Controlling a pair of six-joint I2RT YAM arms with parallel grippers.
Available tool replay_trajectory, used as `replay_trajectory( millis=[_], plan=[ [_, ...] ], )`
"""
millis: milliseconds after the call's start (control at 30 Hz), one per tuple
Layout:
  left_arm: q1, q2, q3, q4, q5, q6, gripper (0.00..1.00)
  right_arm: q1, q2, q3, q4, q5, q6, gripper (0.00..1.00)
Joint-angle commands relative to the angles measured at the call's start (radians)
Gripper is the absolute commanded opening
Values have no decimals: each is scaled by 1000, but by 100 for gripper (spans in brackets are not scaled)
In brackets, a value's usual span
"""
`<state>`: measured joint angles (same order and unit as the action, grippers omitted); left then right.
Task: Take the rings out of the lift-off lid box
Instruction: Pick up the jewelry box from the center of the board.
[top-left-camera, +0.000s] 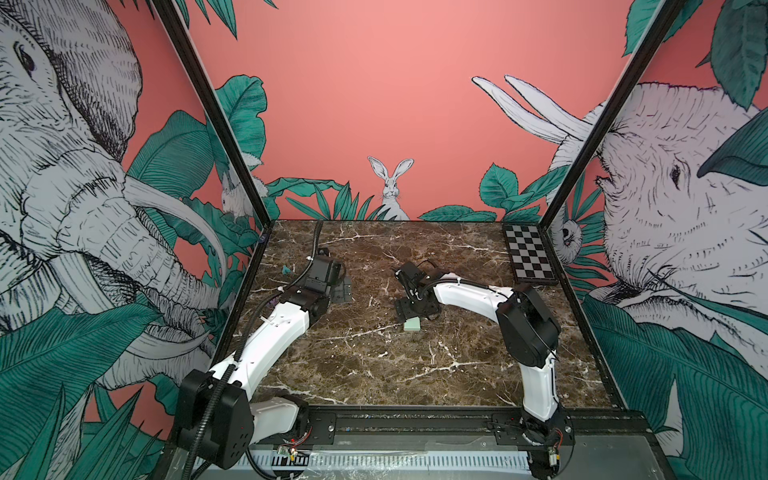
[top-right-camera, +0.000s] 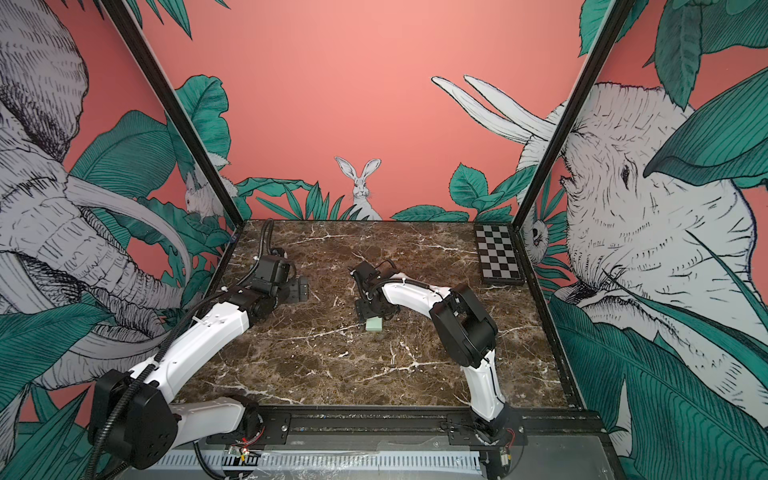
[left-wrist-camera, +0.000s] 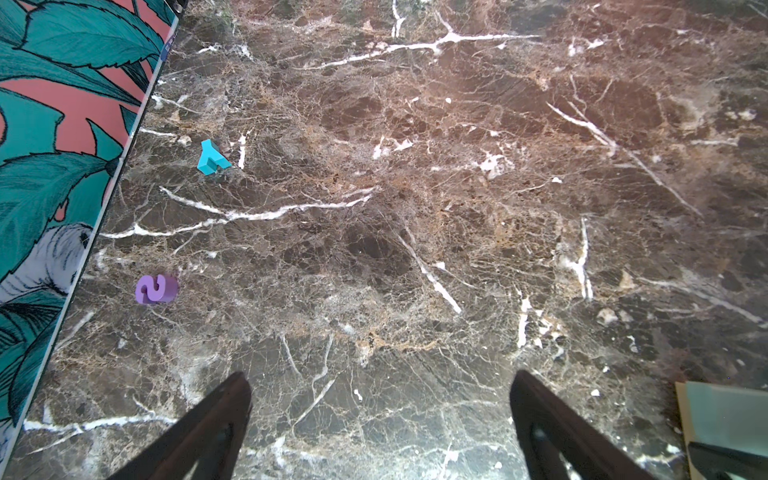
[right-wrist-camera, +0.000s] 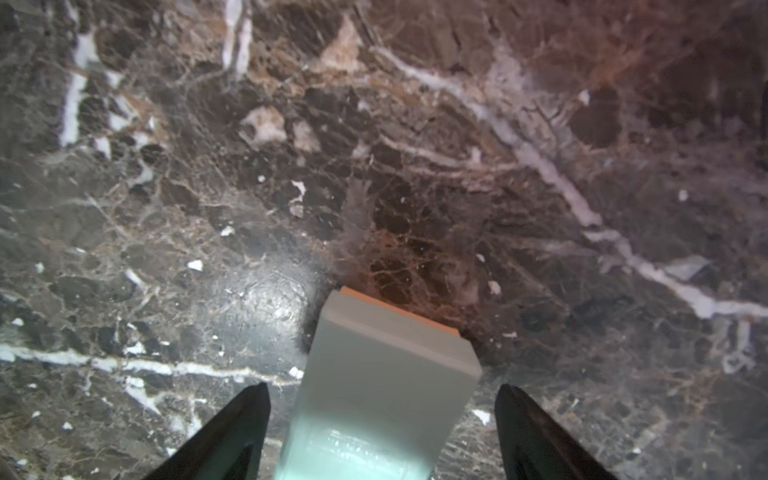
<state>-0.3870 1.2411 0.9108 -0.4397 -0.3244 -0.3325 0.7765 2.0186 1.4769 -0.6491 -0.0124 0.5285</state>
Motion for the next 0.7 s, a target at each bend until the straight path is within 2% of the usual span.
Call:
replay_trajectory(
  millis=[0, 300, 667],
  plan=[
    [-6, 3, -16, 13, 1, -14, 99, -9, 2, 6, 19, -10, 25, 84],
    [-5, 7, -22, 15, 5, -9, 99, -10, 14, 22, 2, -39, 30, 76],
    [-6, -9, -33, 13, 7, -11, 99, -11, 11, 10, -4, -48, 41, 73]
  ],
)
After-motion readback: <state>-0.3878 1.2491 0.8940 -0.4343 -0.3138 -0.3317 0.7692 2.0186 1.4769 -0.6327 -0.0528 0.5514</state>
